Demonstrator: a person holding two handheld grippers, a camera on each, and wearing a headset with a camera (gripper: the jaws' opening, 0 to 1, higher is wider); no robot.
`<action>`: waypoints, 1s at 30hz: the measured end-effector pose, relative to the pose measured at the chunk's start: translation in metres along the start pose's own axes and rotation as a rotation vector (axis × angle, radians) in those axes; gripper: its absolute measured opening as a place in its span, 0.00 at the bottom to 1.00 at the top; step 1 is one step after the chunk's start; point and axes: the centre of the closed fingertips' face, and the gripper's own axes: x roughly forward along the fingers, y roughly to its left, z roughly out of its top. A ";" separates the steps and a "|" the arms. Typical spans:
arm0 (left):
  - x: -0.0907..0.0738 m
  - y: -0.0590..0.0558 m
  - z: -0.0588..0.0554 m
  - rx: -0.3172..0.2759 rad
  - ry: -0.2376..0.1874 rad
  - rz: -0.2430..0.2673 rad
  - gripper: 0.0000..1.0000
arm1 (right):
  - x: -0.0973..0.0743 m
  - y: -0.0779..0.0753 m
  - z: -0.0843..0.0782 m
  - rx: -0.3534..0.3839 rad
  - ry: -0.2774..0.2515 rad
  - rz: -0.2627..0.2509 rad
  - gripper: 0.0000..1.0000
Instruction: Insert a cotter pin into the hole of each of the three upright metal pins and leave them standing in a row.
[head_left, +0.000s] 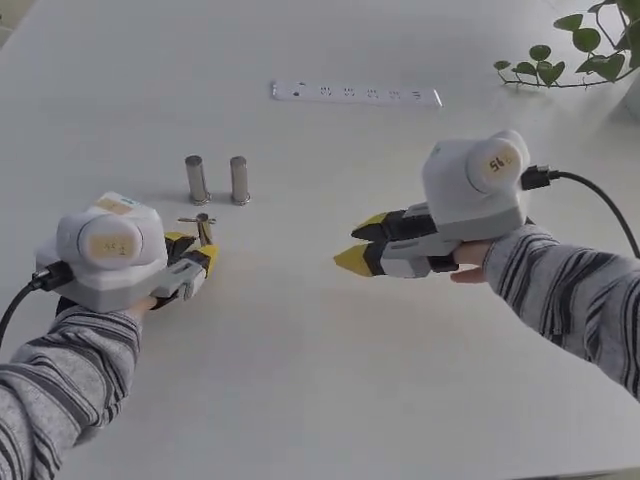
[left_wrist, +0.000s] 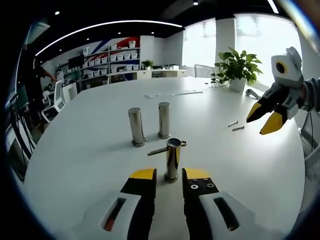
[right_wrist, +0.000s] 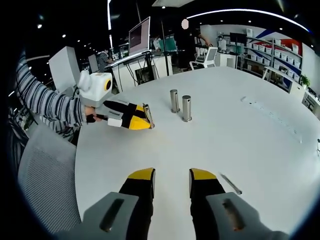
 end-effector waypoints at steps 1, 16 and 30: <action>-0.001 0.001 0.001 -0.010 -0.001 0.000 0.22 | 0.000 0.000 0.001 0.001 -0.005 -0.003 0.23; -0.019 -0.009 0.020 0.002 -0.075 -0.069 0.58 | 0.024 -0.015 0.037 -0.040 -0.108 -0.043 0.34; -0.041 -0.019 0.032 0.054 -0.098 -0.140 0.85 | 0.059 -0.026 0.071 -0.009 -0.190 -0.056 0.42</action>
